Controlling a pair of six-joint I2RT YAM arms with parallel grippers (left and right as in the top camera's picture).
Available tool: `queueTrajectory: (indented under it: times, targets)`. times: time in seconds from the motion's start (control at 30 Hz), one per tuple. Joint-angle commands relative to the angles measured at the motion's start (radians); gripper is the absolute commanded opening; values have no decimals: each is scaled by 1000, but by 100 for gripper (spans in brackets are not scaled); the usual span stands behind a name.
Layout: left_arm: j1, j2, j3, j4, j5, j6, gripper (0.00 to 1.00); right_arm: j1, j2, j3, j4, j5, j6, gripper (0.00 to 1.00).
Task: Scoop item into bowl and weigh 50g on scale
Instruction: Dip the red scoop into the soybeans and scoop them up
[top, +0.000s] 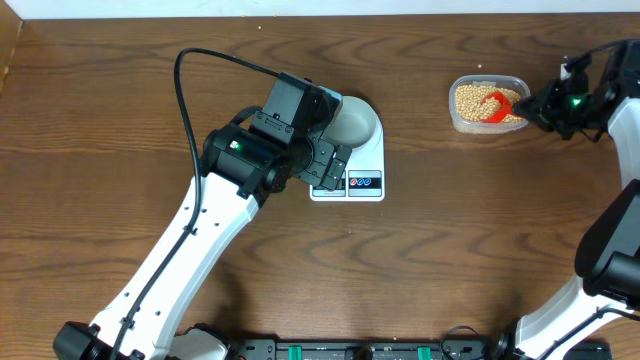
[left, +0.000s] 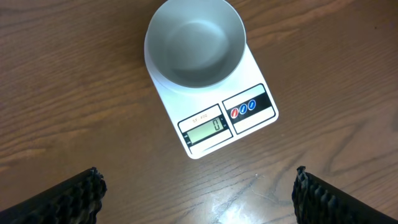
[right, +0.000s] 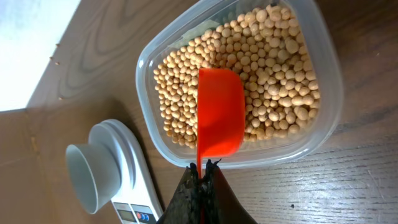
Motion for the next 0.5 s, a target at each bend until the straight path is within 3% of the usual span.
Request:
queueTrajectory:
  times: [0.0,0.47]
  targets:
    - [2,8,-10,-3,2,10,98,-28,-5,-13,5,-82,-35,1]
    - [2,8,-10,-3,2,10,98,-50,-5,-13,131,-318,-80,1]
